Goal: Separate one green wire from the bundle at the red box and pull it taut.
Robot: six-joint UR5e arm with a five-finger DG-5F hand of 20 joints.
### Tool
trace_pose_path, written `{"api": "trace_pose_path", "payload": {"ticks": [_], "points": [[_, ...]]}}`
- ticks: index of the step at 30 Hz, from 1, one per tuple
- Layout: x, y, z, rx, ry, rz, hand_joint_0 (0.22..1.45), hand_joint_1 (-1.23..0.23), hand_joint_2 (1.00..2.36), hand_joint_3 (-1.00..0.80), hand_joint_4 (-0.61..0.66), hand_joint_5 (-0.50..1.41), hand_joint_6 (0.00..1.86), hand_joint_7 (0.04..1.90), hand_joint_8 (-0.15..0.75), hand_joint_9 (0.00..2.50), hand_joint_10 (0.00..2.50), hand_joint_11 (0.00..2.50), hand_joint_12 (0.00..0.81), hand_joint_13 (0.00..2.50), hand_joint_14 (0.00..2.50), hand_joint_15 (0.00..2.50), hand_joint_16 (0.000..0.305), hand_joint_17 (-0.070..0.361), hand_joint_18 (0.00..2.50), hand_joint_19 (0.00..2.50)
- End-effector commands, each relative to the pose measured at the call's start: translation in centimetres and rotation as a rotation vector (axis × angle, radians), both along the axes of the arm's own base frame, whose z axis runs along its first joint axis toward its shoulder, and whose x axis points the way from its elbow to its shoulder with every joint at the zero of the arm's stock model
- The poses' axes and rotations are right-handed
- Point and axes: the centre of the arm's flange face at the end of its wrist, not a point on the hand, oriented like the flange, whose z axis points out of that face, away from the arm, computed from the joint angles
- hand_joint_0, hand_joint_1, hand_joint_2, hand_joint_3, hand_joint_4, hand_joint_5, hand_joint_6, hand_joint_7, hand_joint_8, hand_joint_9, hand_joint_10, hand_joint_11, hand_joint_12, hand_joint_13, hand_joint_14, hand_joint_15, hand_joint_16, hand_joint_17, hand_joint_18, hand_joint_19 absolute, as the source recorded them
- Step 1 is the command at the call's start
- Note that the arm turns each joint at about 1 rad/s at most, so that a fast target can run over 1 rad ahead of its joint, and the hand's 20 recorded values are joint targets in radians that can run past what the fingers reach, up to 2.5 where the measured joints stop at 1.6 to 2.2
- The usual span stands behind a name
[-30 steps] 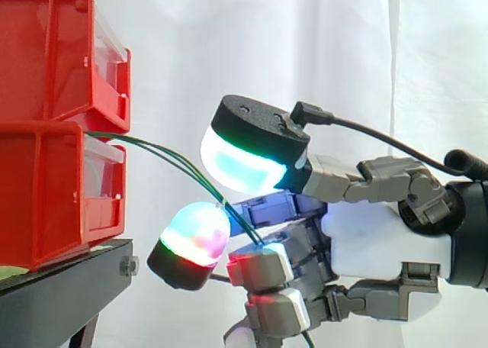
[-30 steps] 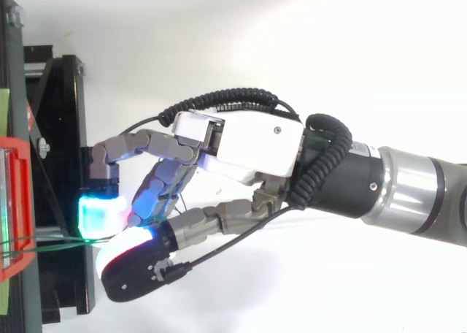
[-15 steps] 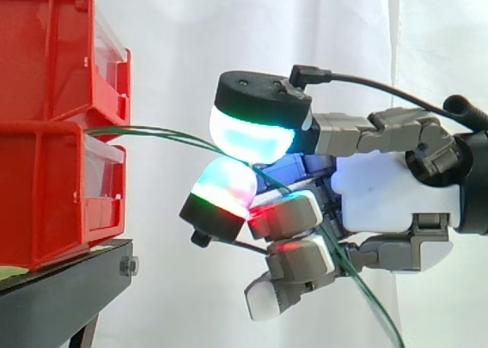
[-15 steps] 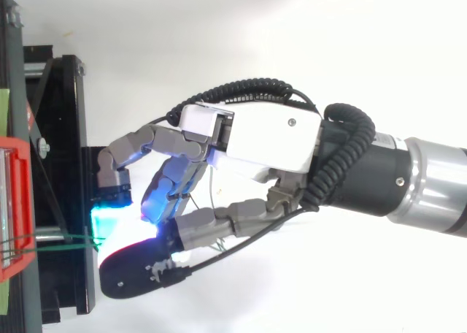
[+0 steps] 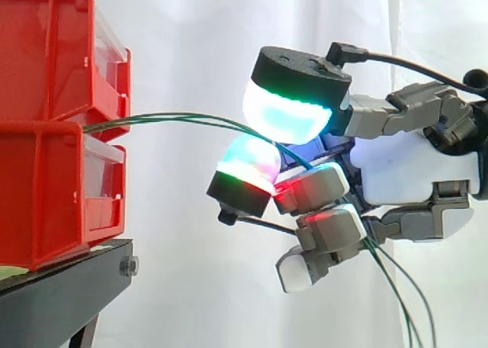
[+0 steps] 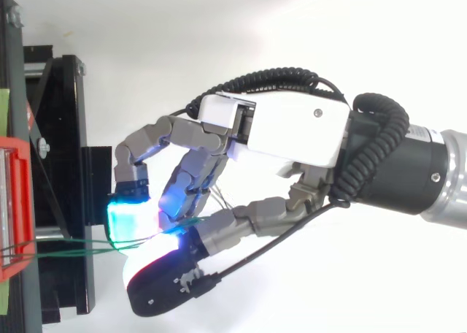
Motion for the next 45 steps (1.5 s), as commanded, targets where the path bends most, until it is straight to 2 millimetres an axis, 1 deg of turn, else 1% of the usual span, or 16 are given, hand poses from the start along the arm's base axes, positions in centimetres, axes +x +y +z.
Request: {"api": "trace_pose_path", "payload": {"ticks": [1, 5, 7, 9, 13, 16, 19, 23, 27, 29, 30, 33, 34, 38, 41, 45], "points": [[-0.1, -0.1, -0.1, -0.001, 0.011, 0.001, 0.57, -0.72, 1.0, -0.5, 0.23, -0.19, 0.88, 1.09, 0.352, 1.23, 0.01, 1.41, 0.409, 1.27, 0.03, 1.01, 0.059, 0.132, 0.92, 0.46], [-0.1, 0.0, 0.1, 0.001, 0.007, 0.004, 0.56, -0.65, 1.0, -0.5, 0.23, -0.18, 0.87, 1.1, 0.355, 1.24, 0.01, 1.4, 0.412, 1.27, 0.03, 1.0, 0.059, 0.133, 0.92, 0.47], [-0.1, -0.1, 0.0, 0.001, 0.009, 0.002, 0.6, -0.63, 1.0, -0.47, 0.22, -0.18, 0.86, 1.13, 0.348, 1.24, 0.02, 1.4, 0.4, 1.27, 0.02, 1.0, 0.058, 0.13, 0.91, 0.48], [-0.1, 0.0, 0.1, 0.001, 0.007, 0.004, 0.61, -0.67, 1.01, -0.36, 0.19, -0.18, 0.86, 1.16, 0.344, 1.24, 0.02, 1.41, 0.403, 1.26, 0.03, 1.0, 0.058, 0.13, 0.92, 0.48], [-0.1, -0.2, 0.1, 0.001, 0.007, 0.0, 0.62, -0.73, 1.02, -0.29, 0.17, -0.19, 0.87, 1.15, 0.334, 1.2, 0.02, 1.38, 0.408, 1.25, 0.03, 1.0, 0.059, 0.132, 0.91, 0.48], [-0.1, -0.2, 0.2, 0.002, 0.006, 0.0, 0.63, -0.78, 1.02, -0.27, 0.16, -0.2, 0.87, 1.15, 0.34, 1.19, 0.02, 1.38, 0.406, 1.23, 0.03, 0.99, 0.059, 0.133, 0.91, 0.47], [-0.1, -0.2, 0.1, 0.001, 0.007, 0.0, 0.65, -0.83, 1.02, -0.29, 0.17, -0.2, 0.88, 1.14, 0.338, 1.16, 0.02, 1.38, 0.399, 1.21, 0.03, 0.99, 0.059, 0.133, 0.9, 0.46], [-0.1, -0.2, 0.3, 0.002, 0.006, -0.001, 0.7, -0.91, 1.01, -0.37, 0.18, -0.21, 0.88, 1.14, 0.342, 1.15, 0.02, 1.37, 0.4, 1.19, 0.03, 0.98, 0.059, 0.133, 0.89, 0.43], [-0.1, -0.2, 0.3, 0.002, 0.01, 0.0, 0.74, -0.91, 1.0, -0.5, 0.19, -0.2, 0.89, 1.13, 0.339, 1.17, 0.02, 1.37, 0.397, 1.18, 0.03, 0.94, 0.058, 0.13, 0.89, 0.41], [-0.1, -0.2, 0.3, 0.0, 0.013, 0.0, 0.74, -0.91, 1.0, -0.5, 0.2, -0.2, 0.88, 1.13, 0.34, 1.17, 0.02, 1.37, 0.399, 1.18, 0.03, 0.93, 0.058, 0.13, 0.89, 0.41], [-0.1, -0.2, 0.8, 0.0, 0.012, 0.0, 0.72, -0.91, 1.0, -0.5, 0.2, -0.2, 0.88, 1.13, 0.339, 1.17, 0.02, 1.37, 0.397, 1.17, 0.03, 0.92, 0.058, 0.129, 0.88, 0.4], [-0.3, -0.2, 1.1, -0.001, 0.016, -0.003, 0.66, -0.9, 1.0, -0.5, 0.2, -0.19, 0.88, 1.13, 0.346, 1.17, 0.02, 1.35, 0.398, 1.15, 0.03, 0.9, 0.057, 0.128, 0.88, 0.42], [-0.3, -0.2, 1.5, -0.001, 0.016, -0.003, 0.66, -0.9, 1.0, -0.5, 0.2, -0.19, 0.88, 1.13, 0.346, 1.17, 0.02, 1.35, 0.398, 1.15, 0.03, 0.9, 0.057, 0.128, 0.88, 0.42], [-0.4, -0.4, 2.2, -0.005, 0.029, -0.004, 0.61, -0.82, 1.0, -0.5, 0.21, -0.18, 0.87, 1.15, 0.351, 1.2, 0.02, 1.35, 0.396, 1.15, 0.03, 0.9, 0.057, 0.128, 0.87, 0.44], [-0.6, -0.4, 2.1, -0.008, 0.041, -0.006, 0.56, -0.77, 1.0, -0.5, 0.22, -0.19, 0.86, 1.16, 0.355, 1.24, 0.02, 1.42, 0.414, 1.2, 0.03, 0.95, 0.059, 0.133, 0.9, 0.46], [-0.5, -0.4, 2.0, -0.007, 0.039, -0.007, 0.53, -0.75, 1.0, -0.5, 0.23, -0.19, 0.85, 1.14, 0.352, 1.26, 0.01, 1.48, 0.419, 1.26, 0.03, 1.03, 0.062, 0.139, 0.93, 0.48]]}}
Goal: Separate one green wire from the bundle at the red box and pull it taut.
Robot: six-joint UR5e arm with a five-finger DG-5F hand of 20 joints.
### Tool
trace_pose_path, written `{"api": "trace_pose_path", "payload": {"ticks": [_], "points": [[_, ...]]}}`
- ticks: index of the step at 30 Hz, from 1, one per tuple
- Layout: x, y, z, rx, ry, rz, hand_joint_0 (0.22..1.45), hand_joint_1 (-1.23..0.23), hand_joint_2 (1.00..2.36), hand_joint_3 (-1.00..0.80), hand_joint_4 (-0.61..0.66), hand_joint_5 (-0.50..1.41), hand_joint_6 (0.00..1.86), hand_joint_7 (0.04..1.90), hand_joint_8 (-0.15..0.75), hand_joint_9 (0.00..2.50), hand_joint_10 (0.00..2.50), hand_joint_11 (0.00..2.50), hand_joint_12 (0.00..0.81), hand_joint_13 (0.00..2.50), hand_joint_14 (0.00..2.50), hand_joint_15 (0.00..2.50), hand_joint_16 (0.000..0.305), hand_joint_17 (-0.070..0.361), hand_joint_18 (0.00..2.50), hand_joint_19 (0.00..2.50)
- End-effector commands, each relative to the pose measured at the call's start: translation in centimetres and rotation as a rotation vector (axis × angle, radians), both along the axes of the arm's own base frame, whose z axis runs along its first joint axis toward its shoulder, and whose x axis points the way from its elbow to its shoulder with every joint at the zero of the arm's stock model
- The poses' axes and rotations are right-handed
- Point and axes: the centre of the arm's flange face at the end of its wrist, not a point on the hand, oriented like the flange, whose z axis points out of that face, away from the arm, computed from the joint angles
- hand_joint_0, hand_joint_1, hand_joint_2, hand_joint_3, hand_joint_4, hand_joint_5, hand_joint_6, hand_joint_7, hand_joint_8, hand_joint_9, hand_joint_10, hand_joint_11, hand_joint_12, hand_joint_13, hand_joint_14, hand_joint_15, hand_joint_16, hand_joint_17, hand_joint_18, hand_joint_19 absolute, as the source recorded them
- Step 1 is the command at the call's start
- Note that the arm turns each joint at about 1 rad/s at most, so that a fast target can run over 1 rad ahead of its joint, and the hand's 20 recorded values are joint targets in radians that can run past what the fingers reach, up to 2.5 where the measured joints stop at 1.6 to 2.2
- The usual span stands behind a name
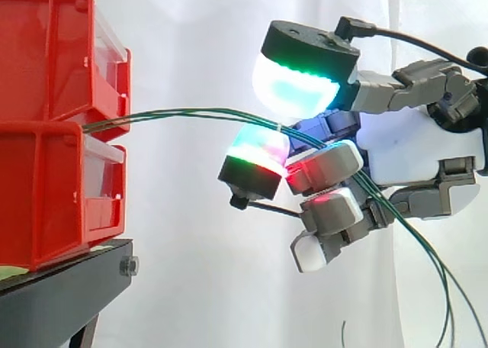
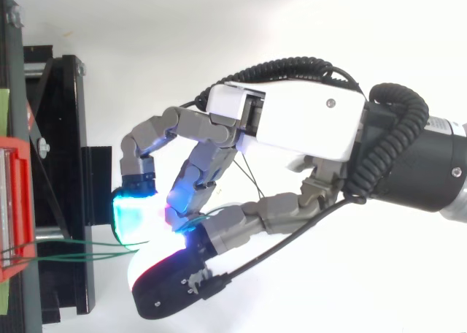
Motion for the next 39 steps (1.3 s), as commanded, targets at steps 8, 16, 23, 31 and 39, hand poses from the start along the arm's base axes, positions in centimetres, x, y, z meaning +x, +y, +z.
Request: {"api": "trace_pose_path", "payload": {"ticks": [8, 16, 23, 31, 39], "points": [[0.0, -0.1, 0.0, -0.003, 0.004, -0.005, 0.53, -0.77, 1.0, -0.5, 0.22, -0.2, 0.85, 1.14, 0.33, 1.3, 0.0, 1.76, 0.405, 1.36, 0.02, 1.29, 0.062, 0.139, 0.95, 0.49], [0.0, -0.2, -0.2, -0.005, 0.004, -0.006, 0.52, -0.78, 1.0, -0.5, 0.23, -0.21, 0.85, 1.11, 0.335, 1.19, 0.45, 1.79, 0.399, 1.47, 0.01, 1.59, 0.064, 0.143, 0.99, 0.53], [0.0, -0.2, -0.1, -0.002, 0.004, -0.006, 0.55, -0.75, 1.0, -0.5, 0.22, -0.21, 0.85, 1.09, 0.324, 1.14, 0.95, 1.76, 0.384, 1.47, 0.36, 1.65, 0.062, 0.14, 1.05, 0.63], [0.0, 0.1, 0.0, -0.002, 0.001, -0.003, 0.55, -0.62, 1.0, -0.5, 0.22, -0.2, 0.85, 1.08, 0.331, 1.14, 1.06, 1.74, 0.38, 1.47, 0.48, 1.61, 0.063, 0.142, 1.08, 0.65], [0.4, -1.3, 1.0, 0.0, -0.019, -0.012, 0.54, -0.56, 1.0, -0.5, 0.22, -0.2, 0.83, 1.07, 0.328, 1.17, 0.9, 1.75, 0.386, 1.48, 0.27, 1.61, 0.065, 0.147, 1.07, 0.63]]}}
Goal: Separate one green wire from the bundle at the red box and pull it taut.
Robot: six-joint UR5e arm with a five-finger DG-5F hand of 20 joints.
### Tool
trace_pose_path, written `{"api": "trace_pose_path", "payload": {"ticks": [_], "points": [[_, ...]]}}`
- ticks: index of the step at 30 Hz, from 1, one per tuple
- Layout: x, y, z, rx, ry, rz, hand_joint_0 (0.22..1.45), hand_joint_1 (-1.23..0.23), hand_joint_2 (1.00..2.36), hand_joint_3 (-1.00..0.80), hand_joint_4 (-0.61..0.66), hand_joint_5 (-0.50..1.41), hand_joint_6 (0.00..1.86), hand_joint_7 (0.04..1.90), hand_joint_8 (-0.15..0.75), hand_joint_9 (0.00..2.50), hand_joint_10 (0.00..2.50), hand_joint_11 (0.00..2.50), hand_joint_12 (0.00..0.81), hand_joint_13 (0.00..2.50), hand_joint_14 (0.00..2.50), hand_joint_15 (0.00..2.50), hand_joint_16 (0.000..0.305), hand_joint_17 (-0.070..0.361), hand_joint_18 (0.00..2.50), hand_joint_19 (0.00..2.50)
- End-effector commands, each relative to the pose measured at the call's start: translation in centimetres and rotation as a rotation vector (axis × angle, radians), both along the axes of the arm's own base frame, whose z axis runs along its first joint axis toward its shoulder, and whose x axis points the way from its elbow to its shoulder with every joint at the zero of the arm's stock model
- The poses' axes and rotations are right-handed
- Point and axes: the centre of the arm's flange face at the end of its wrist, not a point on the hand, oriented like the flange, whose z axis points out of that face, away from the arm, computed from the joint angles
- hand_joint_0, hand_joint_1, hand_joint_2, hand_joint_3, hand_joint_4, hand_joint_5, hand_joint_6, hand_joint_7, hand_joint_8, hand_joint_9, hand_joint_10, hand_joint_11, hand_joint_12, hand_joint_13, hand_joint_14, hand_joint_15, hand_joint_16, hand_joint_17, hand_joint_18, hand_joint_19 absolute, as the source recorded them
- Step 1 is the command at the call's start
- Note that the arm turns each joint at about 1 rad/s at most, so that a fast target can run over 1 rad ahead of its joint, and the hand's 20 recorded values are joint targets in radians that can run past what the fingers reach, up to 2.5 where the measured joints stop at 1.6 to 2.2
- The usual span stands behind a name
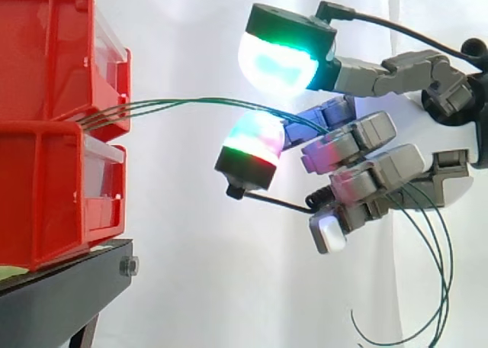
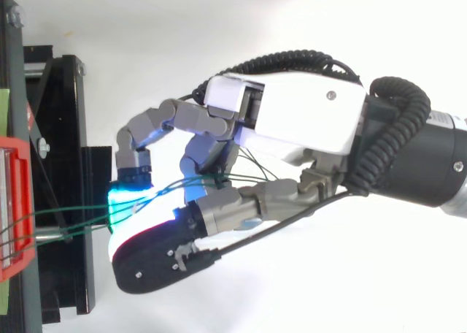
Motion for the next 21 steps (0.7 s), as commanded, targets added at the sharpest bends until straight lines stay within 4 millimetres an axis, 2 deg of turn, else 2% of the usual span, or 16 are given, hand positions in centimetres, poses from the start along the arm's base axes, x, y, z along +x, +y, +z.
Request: {"api": "trace_pose_path", "payload": {"ticks": [1, 3, 5, 10, 11, 13, 14, 16, 17, 21], "points": [[0.2, -1.0, 0.5, 0.001, -0.01, -0.008, 0.54, -0.56, 1.0, -0.5, 0.22, -0.2, 0.82, 1.07, 0.325, 1.17, 0.89, 1.74, 0.39, 1.48, 0.22, 1.61, 0.065, 0.147, 1.06, 0.63], [0.2, -1.2, 0.5, 0.0, -0.012, -0.006, 0.54, -0.56, 1.0, -0.5, 0.21, -0.2, 0.81, 1.08, 0.332, 1.18, 0.8, 1.78, 0.392, 1.49, 0.05, 1.65, 0.065, 0.147, 1.05, 0.62], [0.2, -2.0, 0.5, -0.003, -0.014, -0.007, 0.54, -0.55, 1.0, -0.5, 0.21, -0.2, 0.81, 1.08, 0.327, 1.18, 0.72, 1.79, 0.397, 1.49, 0.0, 1.65, 0.065, 0.147, 1.05, 0.62], [0.3, -3.2, 0.5, -0.02, -0.021, -0.014, 0.54, -0.54, 1.0, -0.49, 0.2, -0.19, 0.79, 1.09, 0.326, 1.19, 0.6, 1.79, 0.4, 1.45, 0.01, 1.56, 0.065, 0.147, 1.04, 0.62], [0.5, -3.7, -0.2, -0.024, -0.014, -0.02, 0.54, -0.54, 1.0, -0.5, 0.2, -0.19, 0.79, 1.08, 0.324, 1.19, 0.58, 1.8, 0.396, 1.45, 0.01, 1.55, 0.065, 0.146, 1.04, 0.62], [0.6, -3.9, -0.4, -0.023, -0.017, -0.02, 0.54, -0.54, 1.0, -0.5, 0.21, -0.19, 0.77, 1.1, 0.327, 1.19, 0.56, 1.79, 0.399, 1.44, 0.01, 1.53, 0.065, 0.147, 1.03, 0.62], [0.9, -4.0, -1.4, -0.021, -0.014, -0.019, 0.54, -0.54, 1.0, -0.49, 0.21, -0.19, 0.77, 1.1, 0.329, 1.19, 0.55, 1.8, 0.399, 1.44, 0.01, 1.53, 0.065, 0.147, 1.03, 0.62], [1.0, -4.2, -1.7, -0.021, -0.016, -0.017, 0.54, -0.54, 1.0, -0.49, 0.21, -0.19, 0.77, 1.09, 0.328, 1.2, 0.53, 1.81, 0.403, 1.43, 0.01, 1.53, 0.065, 0.147, 1.03, 0.62], [1.2, -4.1, -2.5, -0.02, -0.015, -0.009, 0.54, -0.54, 1.0, -0.49, 0.21, -0.19, 0.77, 1.11, 0.326, 1.2, 0.53, 1.81, 0.403, 1.43, 0.01, 1.53, 0.065, 0.147, 1.03, 0.62], [1.5, -3.9, -2.5, -0.019, -0.036, -0.005, 0.57, -0.57, 1.01, -0.42, 0.21, -0.19, 0.79, 1.11, 0.325, 1.21, 0.49, 1.83, 0.386, 1.42, 0.01, 1.52, 0.064, 0.144, 1.02, 0.62]]}}
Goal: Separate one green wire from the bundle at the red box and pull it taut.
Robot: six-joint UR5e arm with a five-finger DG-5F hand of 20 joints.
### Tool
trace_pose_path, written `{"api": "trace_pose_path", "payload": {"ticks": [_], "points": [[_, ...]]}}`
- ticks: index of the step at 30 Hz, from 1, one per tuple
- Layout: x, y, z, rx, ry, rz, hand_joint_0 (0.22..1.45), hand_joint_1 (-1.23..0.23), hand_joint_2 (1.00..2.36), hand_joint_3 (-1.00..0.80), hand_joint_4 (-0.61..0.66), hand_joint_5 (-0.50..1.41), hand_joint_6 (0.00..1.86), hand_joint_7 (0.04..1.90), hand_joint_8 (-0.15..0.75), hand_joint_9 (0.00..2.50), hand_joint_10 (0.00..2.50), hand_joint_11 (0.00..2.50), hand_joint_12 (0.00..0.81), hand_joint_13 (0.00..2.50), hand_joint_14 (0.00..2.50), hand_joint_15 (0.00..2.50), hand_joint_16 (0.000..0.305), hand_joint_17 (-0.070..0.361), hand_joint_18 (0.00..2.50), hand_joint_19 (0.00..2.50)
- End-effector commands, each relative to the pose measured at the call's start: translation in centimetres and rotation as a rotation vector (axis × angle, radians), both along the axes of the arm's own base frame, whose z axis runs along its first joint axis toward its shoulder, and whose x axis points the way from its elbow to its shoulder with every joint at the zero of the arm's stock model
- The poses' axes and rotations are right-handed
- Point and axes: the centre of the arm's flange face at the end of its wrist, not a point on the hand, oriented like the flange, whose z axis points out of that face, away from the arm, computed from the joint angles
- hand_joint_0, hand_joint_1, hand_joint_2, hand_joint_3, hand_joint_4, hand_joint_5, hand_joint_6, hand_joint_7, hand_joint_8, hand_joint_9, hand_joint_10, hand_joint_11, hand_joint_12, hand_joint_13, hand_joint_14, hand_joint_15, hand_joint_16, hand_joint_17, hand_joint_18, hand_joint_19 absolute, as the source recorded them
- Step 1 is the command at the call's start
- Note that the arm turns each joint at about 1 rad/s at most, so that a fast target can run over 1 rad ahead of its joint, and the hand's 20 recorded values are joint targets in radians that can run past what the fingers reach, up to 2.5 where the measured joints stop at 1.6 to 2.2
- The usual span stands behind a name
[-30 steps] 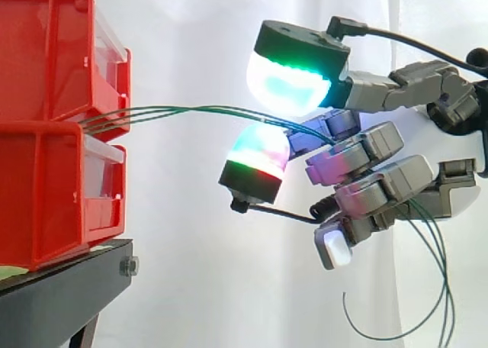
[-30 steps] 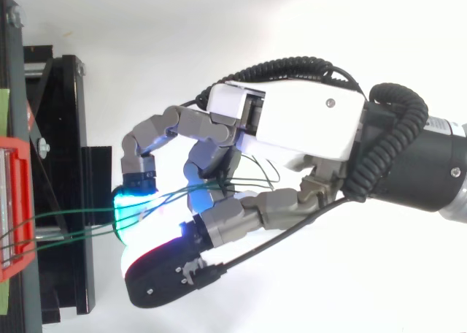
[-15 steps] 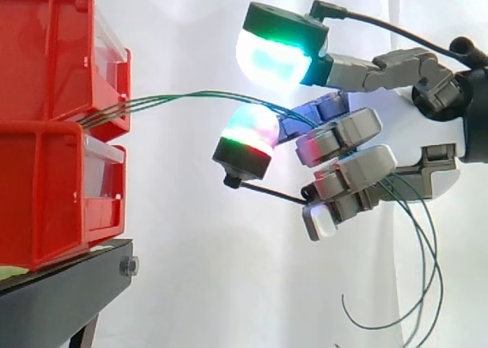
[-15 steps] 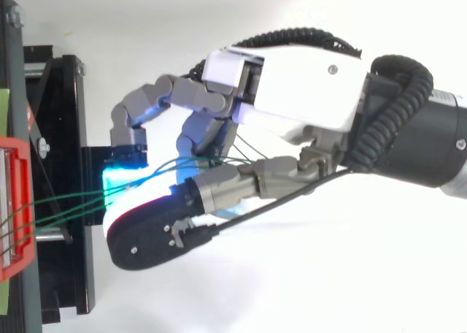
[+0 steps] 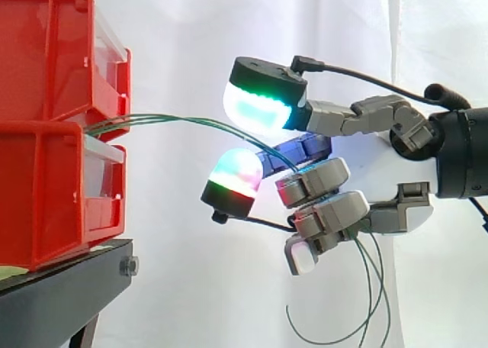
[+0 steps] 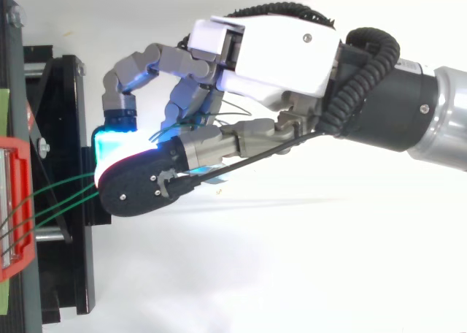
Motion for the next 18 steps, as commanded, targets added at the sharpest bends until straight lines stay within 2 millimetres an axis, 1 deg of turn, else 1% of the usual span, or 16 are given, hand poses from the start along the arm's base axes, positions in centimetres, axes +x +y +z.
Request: {"api": "trace_pose_path", "payload": {"ticks": [1, 3, 5, 8, 12, 15, 17, 18], "points": [[0.3, 0.1, -0.3, 0.0, -0.014, 0.004, 0.57, -0.57, 1.01, -0.41, 0.21, -0.19, 0.8, 1.11, 0.324, 1.21, 0.49, 1.83, 0.389, 1.42, 0.01, 1.52, 0.064, 0.143, 1.02, 0.62], [0.3, 0.5, -0.3, 0.0, -0.014, 0.007, 0.59, -0.59, 1.01, -0.36, 0.21, -0.2, 0.83, 1.13, 0.315, 1.21, 0.5, 1.82, 0.377, 1.42, 0.01, 1.51, 0.063, 0.142, 1.01, 0.62], [0.3, 0.6, -0.1, 0.001, -0.018, 0.009, 0.6, -0.61, 1.01, -0.32, 0.21, -0.2, 0.84, 1.14, 0.32, 1.21, 0.52, 1.84, 0.387, 1.42, 0.01, 1.52, 0.063, 0.141, 1.01, 0.62], [0.5, 1.0, 0.6, 0.001, -0.023, 0.012, 0.6, -0.63, 1.02, -0.31, 0.22, -0.2, 0.85, 1.15, 0.313, 1.2, 0.53, 1.83, 0.386, 1.42, 0.01, 1.52, 0.063, 0.141, 1.02, 0.61], [0.6, 1.3, 0.9, 0.0, -0.017, 0.015, 0.6, -0.65, 1.02, -0.28, 0.22, -0.2, 0.86, 1.13, 0.316, 1.19, 0.57, 1.83, 0.382, 1.42, 0.01, 1.53, 0.063, 0.141, 1.02, 0.61], [0.5, 1.6, 0.9, -0.001, -0.009, 0.018, 0.61, -0.67, 1.02, -0.25, 0.2, -0.2, 0.87, 1.13, 0.322, 1.19, 0.58, 1.84, 0.382, 1.42, 0.01, 1.53, 0.062, 0.14, 1.01, 0.6], [0.6, 1.9, 1.0, 0.0, -0.008, 0.019, 0.62, -0.71, 1.02, -0.23, 0.17, -0.21, 0.87, 1.15, 0.321, 1.18, 0.6, 1.84, 0.383, 1.42, 0.01, 1.53, 0.062, 0.14, 1.01, 0.6], [0.7, 2.1, 1.4, 0.001, -0.011, 0.022, 0.62, -0.72, 1.02, -0.22, 0.16, -0.21, 0.87, 1.15, 0.328, 1.17, 0.6, 1.84, 0.384, 1.42, 0.01, 1.52, 0.062, 0.14, 1.01, 0.6]]}}
